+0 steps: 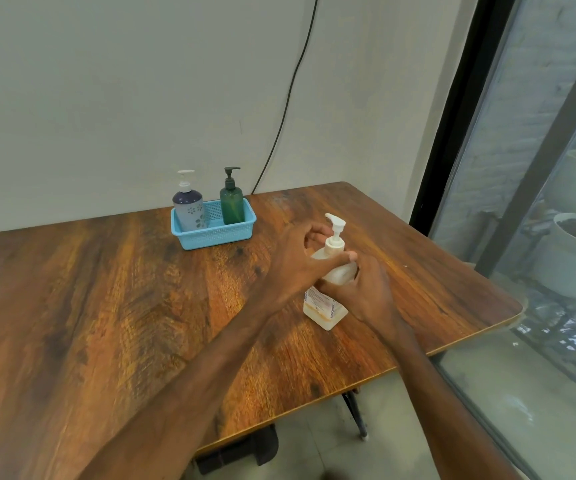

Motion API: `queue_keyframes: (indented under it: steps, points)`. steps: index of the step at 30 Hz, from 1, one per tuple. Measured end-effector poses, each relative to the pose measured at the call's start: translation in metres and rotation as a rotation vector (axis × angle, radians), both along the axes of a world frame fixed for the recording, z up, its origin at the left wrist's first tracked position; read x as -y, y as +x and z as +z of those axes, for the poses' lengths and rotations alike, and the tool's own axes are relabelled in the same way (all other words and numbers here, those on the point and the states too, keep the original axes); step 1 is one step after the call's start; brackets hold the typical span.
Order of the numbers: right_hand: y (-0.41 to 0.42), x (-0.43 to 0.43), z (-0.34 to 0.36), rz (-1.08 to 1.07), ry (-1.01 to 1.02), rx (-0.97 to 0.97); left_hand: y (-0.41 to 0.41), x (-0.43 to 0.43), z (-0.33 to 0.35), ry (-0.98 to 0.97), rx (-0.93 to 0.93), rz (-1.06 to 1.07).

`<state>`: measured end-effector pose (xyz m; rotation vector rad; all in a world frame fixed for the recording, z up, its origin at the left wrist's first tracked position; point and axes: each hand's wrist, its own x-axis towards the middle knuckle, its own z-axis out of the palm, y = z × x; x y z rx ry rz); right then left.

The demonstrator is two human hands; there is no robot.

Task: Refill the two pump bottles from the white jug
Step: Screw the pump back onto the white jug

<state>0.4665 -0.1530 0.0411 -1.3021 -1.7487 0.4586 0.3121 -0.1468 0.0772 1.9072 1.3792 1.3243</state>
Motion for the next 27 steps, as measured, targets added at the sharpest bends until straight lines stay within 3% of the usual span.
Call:
queue_keyframes:
  steps: [11,14,18,23,27]
  points:
    - [0.000,0.000,-0.001,0.061,0.049,-0.022,-0.005,0.001,0.010,-0.067,-0.070,-0.145]
    - [0.001,0.000,-0.001,0.011,0.007,-0.014,0.003,0.006,0.007,-0.025,-0.106,-0.049]
    - [0.001,-0.002,-0.002,-0.004,0.012,0.004,-0.001,-0.001,0.009,-0.013,0.044,-0.029]
    - [0.002,-0.002,-0.003,0.048,0.025,-0.006,-0.003,-0.005,0.017,-0.049,-0.073,-0.130]
    - [0.001,0.000,-0.002,-0.014,-0.005,-0.011,0.005,-0.005,0.011,0.018,-0.118,0.015]
